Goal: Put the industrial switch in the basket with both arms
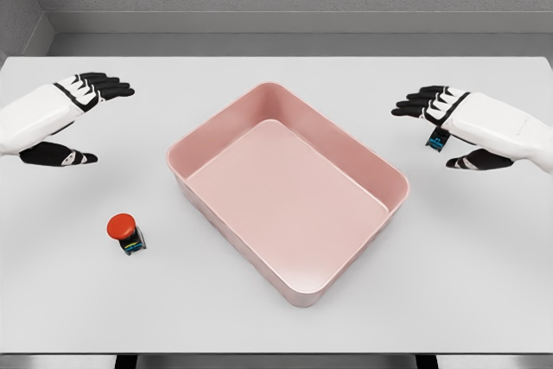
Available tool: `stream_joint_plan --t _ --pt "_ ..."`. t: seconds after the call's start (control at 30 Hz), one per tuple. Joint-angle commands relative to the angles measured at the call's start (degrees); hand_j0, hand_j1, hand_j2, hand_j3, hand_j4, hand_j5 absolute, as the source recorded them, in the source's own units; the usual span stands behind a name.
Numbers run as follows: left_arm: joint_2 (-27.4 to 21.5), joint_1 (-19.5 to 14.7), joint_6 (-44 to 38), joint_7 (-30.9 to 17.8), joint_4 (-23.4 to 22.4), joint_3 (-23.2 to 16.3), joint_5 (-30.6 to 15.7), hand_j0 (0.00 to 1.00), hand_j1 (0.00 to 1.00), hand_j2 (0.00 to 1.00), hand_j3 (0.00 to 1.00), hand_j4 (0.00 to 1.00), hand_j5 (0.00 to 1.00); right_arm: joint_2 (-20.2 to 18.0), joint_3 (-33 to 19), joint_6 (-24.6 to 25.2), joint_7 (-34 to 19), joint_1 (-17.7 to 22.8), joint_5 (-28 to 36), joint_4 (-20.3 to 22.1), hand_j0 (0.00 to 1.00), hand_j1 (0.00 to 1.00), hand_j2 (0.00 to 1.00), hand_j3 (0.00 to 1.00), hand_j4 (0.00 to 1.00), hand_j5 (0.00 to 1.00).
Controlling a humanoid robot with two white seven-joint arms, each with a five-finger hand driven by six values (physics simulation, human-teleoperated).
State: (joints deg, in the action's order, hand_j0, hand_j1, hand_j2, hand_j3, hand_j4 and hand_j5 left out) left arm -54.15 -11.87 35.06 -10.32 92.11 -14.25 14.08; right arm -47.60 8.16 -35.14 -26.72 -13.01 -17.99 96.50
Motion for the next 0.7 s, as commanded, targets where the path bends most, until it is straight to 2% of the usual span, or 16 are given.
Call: stream_joint_plan --t 0.0,0.3,0.4,0.67 --pt "-0.08 0.0 -0.06 0.04 0.0 0.02 -0.46 1.0 1.0 1.0 1.0 1.0 1.0 -0.13 -0.25 0.14 0.01 0.0 0.32 0.0 1.0 1.0 1.0 1.0 1.0 1.0" --pt "-1.31 0.0 -0.06 0.04 0.09 -0.33 -0.54 1.0 1.0 1.0 1.0 1.0 1.0 -0.21 -2.01 0.14 0.01 0.35 0.32 -0.26 1.0 1.0 1.0 1.0 1.0 1.0" --pt "-4.74 1.76 -0.06 -0.05 1.67 -0.16 -0.45 1.0 1.0 1.0 1.0 1.0 1.0 -0.48 -2.98 0.14 -0.35 0.35 0.32 -2.81 1.0 1.0 1.0 1.0 1.0 1.0" --pt "-7.29 5.98 -0.06 -1.54 3.69 0.37 -0.19 1.0 1.0 1.0 1.0 1.0 1.0 -0.57 -3.06 0.14 -0.35 -0.44 -0.03 -10.63 1.0 1.0 1.0 1.0 1.0 1.0"
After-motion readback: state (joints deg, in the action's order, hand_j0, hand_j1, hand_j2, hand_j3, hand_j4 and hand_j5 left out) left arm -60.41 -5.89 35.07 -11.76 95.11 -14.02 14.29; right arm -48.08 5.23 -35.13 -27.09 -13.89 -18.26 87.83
